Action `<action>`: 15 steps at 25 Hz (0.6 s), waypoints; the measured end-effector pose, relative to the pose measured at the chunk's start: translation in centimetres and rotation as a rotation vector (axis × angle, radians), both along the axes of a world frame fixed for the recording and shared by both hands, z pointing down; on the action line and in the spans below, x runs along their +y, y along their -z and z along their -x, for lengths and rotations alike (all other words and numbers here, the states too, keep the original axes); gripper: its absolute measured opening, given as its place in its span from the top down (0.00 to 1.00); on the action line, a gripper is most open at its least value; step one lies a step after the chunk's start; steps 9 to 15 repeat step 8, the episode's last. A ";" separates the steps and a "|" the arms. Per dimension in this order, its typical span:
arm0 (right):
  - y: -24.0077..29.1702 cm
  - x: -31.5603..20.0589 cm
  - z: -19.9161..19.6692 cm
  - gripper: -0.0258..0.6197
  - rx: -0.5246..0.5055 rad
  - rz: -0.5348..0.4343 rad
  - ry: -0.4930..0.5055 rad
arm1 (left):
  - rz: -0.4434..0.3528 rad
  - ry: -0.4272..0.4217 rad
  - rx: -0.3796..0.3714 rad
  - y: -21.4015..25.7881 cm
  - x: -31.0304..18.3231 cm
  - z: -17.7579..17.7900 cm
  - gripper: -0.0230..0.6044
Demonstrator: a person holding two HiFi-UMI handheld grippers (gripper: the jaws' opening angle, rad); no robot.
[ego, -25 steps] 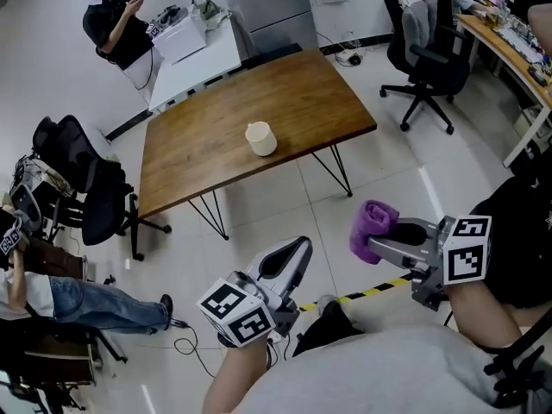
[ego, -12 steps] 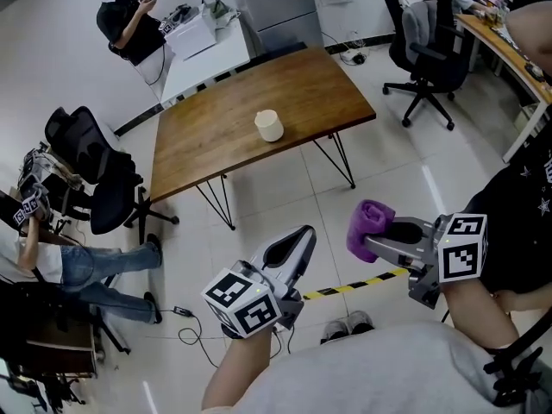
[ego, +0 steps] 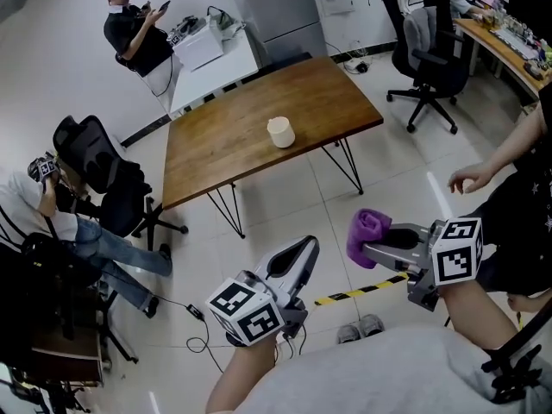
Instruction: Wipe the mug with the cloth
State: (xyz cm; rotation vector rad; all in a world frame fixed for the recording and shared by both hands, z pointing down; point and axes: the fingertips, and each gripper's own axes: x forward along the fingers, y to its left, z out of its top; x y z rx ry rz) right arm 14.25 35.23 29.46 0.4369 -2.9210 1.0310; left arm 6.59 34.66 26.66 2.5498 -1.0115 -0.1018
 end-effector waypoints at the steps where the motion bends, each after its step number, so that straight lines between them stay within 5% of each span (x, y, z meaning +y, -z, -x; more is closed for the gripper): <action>1: 0.0 0.0 0.3 0.79 0.000 0.003 0.001 | 0.000 -0.002 -0.002 0.1 0.1 0.2 0.96; 15: 0.1 0.3 1.9 0.79 0.020 0.013 0.019 | 0.003 -0.004 -0.011 0.5 0.0 1.5 0.96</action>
